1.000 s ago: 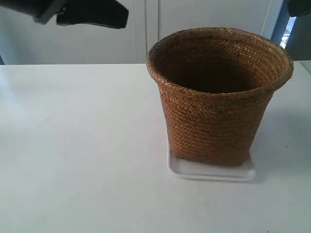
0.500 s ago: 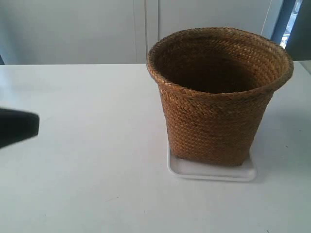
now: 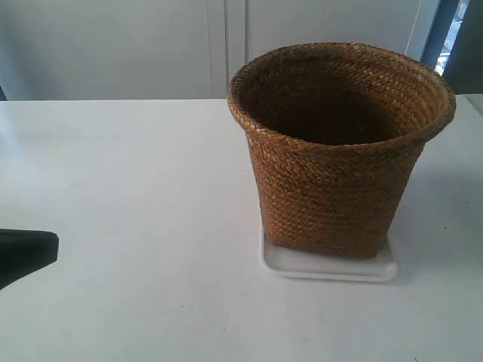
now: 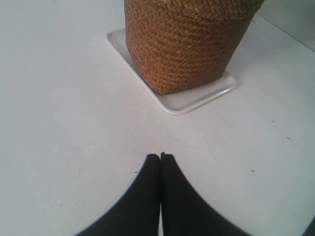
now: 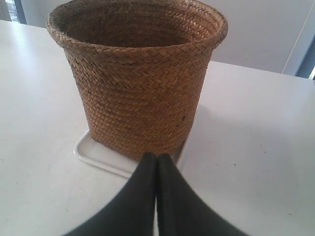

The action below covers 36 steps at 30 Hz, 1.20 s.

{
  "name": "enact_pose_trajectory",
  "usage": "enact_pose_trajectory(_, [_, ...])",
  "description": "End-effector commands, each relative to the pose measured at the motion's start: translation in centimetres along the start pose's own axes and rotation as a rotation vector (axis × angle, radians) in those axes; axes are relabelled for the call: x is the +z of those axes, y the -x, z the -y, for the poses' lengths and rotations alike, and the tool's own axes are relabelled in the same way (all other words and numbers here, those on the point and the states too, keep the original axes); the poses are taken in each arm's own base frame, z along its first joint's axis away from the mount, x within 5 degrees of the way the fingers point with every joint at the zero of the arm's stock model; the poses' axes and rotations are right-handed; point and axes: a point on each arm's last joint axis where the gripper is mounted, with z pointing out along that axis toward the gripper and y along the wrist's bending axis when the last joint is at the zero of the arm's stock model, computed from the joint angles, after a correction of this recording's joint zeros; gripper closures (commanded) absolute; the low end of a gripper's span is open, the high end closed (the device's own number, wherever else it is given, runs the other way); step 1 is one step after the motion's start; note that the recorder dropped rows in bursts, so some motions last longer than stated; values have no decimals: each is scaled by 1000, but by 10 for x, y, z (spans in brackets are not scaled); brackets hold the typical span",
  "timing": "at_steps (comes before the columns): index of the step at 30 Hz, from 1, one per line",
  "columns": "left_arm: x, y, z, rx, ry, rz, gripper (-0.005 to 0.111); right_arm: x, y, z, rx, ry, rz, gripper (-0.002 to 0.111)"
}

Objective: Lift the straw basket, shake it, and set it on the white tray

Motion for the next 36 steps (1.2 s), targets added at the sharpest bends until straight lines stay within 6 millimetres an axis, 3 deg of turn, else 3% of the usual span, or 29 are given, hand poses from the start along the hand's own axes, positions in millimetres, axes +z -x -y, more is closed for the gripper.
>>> enact_pose_trajectory(1, [-1, -1, 0, -14, -2, 8, 107, 0, 0, 0, 4, -4, 13, 108])
enact_pose_trajectory(17, [-3, -1, 1, -18, -3, 21, 107, 0, 0, 0, 4, -4, 13, 108])
enact_pose_trajectory(21, [-9, -3, -1, 92, 33, 78, 107, 0, 0, 0, 4, -4, 13, 108])
enact_pose_trajectory(25, [-7, -17, -13, 195, 144, 179, 107, 0, 0, 0, 4, -4, 13, 108])
enact_pose_trajectory(30, [-8, -49, -30, 186, 291, 312, 107, 0, 0, 0, 4, -4, 13, 108])
enact_pose_trajectory(36, [-12, -73, -36, 206, 350, 400, 107, 0, 0, 0, 4, -4, 13, 108])
